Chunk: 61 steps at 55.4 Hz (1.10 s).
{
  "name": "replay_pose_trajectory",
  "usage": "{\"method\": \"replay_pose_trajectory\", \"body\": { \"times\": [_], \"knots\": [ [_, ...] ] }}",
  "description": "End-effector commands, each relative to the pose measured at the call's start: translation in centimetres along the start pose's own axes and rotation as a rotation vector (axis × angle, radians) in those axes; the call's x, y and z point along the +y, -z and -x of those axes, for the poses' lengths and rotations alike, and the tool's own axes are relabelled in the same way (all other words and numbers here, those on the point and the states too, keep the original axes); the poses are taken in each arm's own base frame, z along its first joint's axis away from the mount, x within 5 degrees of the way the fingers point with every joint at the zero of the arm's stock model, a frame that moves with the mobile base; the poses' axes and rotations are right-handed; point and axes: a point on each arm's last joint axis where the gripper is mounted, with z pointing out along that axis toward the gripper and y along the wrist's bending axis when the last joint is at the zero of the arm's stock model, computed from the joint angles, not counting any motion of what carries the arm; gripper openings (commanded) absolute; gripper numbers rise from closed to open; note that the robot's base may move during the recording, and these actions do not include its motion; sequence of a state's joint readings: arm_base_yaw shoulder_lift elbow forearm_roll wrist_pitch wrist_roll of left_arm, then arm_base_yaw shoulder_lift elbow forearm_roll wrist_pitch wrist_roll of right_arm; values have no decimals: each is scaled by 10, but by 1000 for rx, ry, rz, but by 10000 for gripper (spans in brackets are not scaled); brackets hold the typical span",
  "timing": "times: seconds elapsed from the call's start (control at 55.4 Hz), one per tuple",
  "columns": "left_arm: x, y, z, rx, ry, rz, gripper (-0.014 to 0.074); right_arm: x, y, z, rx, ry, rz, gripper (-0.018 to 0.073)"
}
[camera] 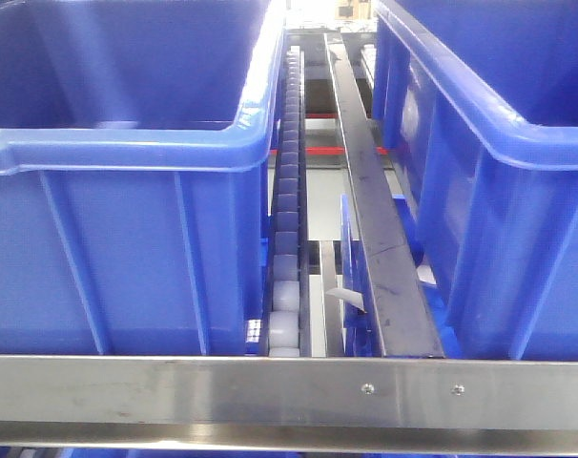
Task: Pick and sort blue part to right shelf
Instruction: 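Lower the right gripper into a blue bin and release the block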
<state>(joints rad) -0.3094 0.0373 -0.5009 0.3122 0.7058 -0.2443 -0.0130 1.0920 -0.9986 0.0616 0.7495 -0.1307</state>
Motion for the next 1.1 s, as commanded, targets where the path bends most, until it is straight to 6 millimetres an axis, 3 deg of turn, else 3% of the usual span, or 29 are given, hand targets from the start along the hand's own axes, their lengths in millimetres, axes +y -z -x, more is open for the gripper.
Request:
{"method": "replay_pose_trajectory", "body": {
  "times": [0.0,0.036,0.235,0.289,0.523,0.631,1.083],
  "knots": [
    [0,4,12,-87,-4,-3,122,2,35,-9,-173,-12,-8,74],
    [0,4,12,-88,-4,-3,122,4,44,-18,-201,-16,-6,34],
    [0,4,12,-88,-6,-2,122,11,92,-74,-385,-16,-12,43],
    [0,4,12,-88,-6,-2,122,14,111,-98,-485,-11,-20,43],
    [0,4,12,-88,-6,-2,122,20,136,-153,-695,-1,-36,43],
    [0,4,12,-88,-6,-2,122,21,138,-161,-726,1,-38,43],
    [0,4,12,-88,-6,-2,122,21,137,-163,-704,2,-35,43]
  ]
}}
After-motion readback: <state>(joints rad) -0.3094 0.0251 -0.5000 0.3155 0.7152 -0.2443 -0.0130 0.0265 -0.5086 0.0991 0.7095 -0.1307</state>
